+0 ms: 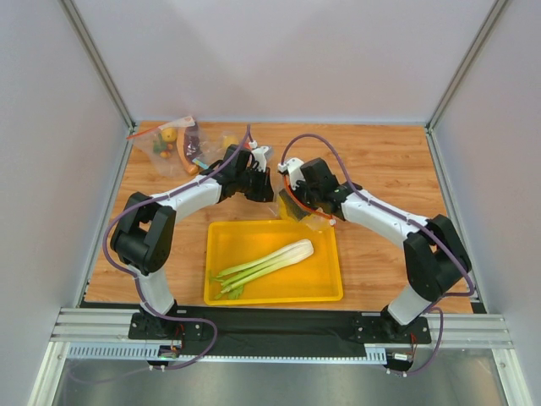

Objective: Open the zip-top bag and remove the fake food

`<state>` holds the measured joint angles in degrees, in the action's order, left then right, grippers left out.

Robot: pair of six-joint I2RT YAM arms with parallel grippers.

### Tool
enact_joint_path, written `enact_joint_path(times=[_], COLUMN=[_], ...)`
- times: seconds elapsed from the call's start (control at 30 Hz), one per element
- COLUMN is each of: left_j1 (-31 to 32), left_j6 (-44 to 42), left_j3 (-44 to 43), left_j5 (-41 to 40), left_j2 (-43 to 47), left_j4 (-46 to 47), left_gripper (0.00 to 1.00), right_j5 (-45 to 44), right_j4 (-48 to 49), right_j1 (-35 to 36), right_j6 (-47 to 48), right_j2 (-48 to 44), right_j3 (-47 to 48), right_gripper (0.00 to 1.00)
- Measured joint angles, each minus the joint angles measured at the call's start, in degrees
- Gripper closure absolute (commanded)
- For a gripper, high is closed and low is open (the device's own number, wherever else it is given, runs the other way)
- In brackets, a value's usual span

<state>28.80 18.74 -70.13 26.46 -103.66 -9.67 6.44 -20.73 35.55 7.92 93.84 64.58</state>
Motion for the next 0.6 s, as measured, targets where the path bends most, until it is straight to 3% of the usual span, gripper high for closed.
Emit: enact_joint_path(times=[0.6], left_j1=[0.0], left_j6=[0.0], left_j3=[0.0], left_j5=[-0.1], left_j2=[0.0], left_j4=[-1.1], left_gripper=[1.00], right_j5=[2.9], right_j4=[2.2], right_j1=[-2.6], right_j6=[-9.3], right_j2=[-21.2], right_j3=[-2.6], right_gripper=[0.64])
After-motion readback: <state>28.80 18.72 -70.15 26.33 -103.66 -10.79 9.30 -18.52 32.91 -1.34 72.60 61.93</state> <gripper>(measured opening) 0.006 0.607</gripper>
